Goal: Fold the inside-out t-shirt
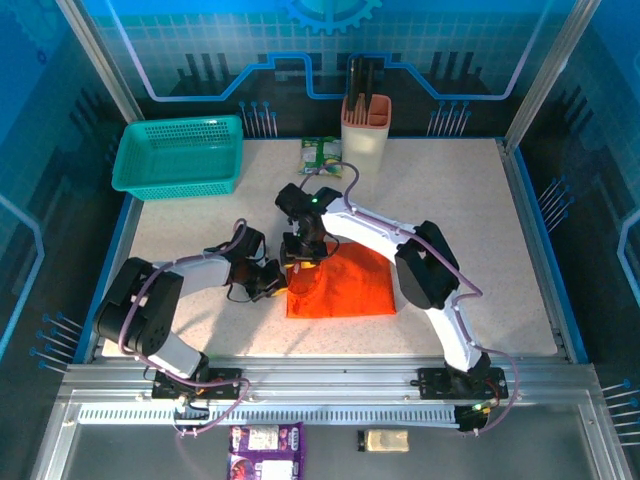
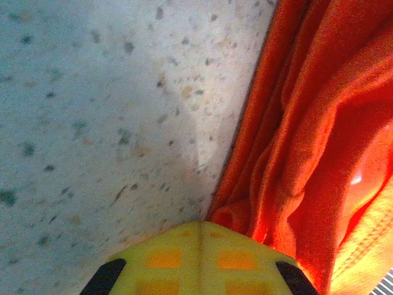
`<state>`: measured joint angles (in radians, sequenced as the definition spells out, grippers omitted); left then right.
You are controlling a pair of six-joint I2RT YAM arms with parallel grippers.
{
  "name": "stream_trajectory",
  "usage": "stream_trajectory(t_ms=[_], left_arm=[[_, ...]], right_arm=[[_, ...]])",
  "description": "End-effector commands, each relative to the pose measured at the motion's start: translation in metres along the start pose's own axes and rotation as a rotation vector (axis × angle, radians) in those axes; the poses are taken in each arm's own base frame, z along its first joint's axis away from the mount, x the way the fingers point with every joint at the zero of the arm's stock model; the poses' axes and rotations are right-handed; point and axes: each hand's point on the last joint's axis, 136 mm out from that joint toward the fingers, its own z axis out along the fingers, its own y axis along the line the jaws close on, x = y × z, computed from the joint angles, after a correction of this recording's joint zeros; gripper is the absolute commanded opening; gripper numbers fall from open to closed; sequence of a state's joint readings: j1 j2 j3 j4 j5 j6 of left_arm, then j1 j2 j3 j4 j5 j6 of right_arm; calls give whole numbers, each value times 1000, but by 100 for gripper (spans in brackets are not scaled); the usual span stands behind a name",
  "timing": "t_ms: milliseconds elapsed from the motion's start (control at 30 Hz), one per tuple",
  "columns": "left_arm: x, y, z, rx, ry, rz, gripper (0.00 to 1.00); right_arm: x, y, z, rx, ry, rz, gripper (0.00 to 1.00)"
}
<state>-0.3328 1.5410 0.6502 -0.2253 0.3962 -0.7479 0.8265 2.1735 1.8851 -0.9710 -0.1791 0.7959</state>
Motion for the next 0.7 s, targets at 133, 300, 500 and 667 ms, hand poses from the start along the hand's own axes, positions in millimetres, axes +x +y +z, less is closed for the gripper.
stream_trajectory(t_ms=[133,300,500,667], left_arm=[[0,4,-53,-107,-83,49,1],[7,-26,-77,-39,-96,95,2],[35,-69,-67,51,-27,157,3],[56,-65,-39,0,36,176,3]], right_arm=[[9,-3,-56,-13,-82,-43,45],[4,-28,-53,-8,-78,-34,45],[-17,-29,-41,-135,-66,-37,49],[-39,-17,-22,-201,-55,-44,60]])
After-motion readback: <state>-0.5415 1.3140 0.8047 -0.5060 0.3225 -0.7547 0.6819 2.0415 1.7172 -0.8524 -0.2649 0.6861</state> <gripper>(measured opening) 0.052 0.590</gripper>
